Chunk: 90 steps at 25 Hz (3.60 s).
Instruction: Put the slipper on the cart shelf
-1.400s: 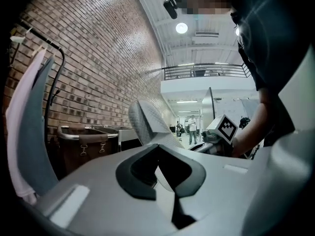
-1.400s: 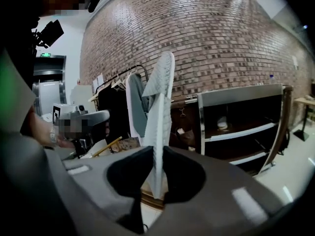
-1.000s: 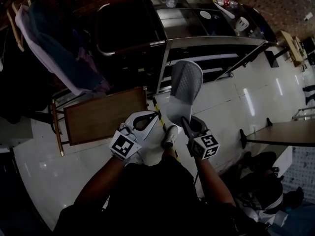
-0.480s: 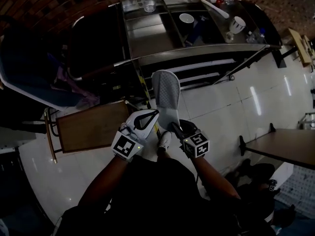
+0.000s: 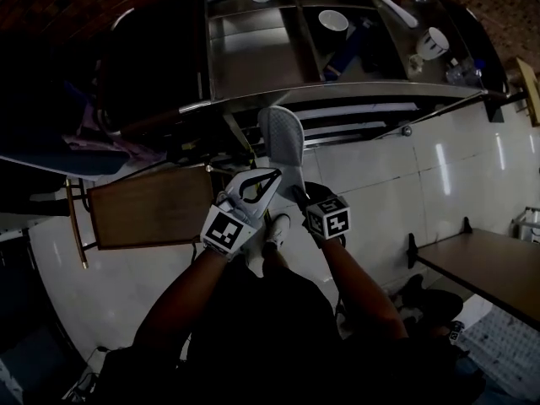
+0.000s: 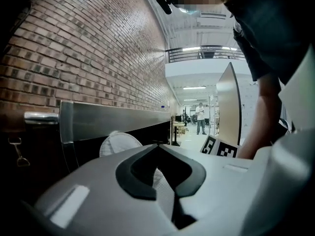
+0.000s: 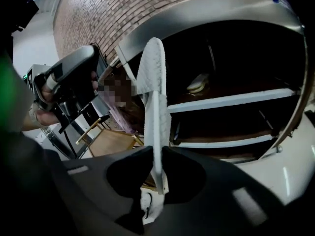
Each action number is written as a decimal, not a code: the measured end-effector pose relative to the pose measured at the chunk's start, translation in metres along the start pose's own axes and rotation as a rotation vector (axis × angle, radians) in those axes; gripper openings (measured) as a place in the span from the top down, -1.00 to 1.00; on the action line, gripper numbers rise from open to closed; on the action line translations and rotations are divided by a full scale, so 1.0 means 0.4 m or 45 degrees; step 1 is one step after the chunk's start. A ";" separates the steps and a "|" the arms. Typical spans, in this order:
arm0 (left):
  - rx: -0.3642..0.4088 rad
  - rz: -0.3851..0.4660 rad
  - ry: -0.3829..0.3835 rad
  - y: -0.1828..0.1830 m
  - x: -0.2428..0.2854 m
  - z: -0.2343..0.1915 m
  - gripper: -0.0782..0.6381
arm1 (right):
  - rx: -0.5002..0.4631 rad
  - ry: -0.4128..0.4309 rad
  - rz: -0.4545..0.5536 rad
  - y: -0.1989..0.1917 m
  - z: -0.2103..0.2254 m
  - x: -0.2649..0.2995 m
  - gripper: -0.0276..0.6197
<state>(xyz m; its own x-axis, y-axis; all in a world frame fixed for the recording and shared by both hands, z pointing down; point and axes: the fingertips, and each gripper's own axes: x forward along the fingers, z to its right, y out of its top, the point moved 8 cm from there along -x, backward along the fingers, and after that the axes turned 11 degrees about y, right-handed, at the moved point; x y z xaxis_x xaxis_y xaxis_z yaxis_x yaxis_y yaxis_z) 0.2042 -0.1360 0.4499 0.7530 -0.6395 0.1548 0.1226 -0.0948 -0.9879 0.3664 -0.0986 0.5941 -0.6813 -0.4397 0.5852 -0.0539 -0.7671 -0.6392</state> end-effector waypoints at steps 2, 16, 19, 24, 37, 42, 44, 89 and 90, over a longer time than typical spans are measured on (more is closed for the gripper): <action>-0.030 -0.020 0.008 -0.026 0.029 -0.009 0.77 | 0.045 0.006 -0.022 -0.012 0.027 0.012 0.73; -0.042 -0.087 0.054 -0.154 0.166 -0.045 0.77 | 0.040 0.063 0.119 0.180 0.209 0.158 0.73; -0.033 -0.071 0.086 -0.161 0.182 -0.069 0.77 | 0.004 0.102 0.138 0.268 0.225 0.200 0.73; -0.041 -0.043 0.125 -0.163 0.184 -0.086 0.77 | -0.049 0.085 0.180 0.340 0.243 0.244 0.72; -0.079 -0.048 0.185 -0.179 0.178 -0.127 0.77 | -0.067 0.000 0.329 0.442 0.268 0.315 0.70; -0.081 -0.052 0.184 -0.182 0.170 -0.137 0.77 | -0.104 -0.115 0.418 0.431 0.287 0.298 0.05; -0.082 -0.050 0.185 -0.181 0.170 -0.140 0.77 | -0.117 -0.130 0.430 0.429 0.293 0.289 -0.09; -0.051 0.119 0.135 0.049 -0.987 -0.222 0.77 | -0.751 0.431 0.621 0.135 -1.130 0.085 0.91; -0.042 0.125 0.133 0.052 -1.017 -0.224 0.77 | -0.753 0.434 0.617 0.126 -1.160 0.090 0.91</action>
<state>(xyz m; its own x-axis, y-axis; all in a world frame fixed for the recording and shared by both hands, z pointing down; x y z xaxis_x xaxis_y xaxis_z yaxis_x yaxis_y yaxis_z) -0.1576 0.0540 0.3657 0.6885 -0.7229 0.0576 0.0290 -0.0519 -0.9982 0.0003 0.0635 0.3515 -0.9060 -0.4195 0.0564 -0.0080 -0.1161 -0.9932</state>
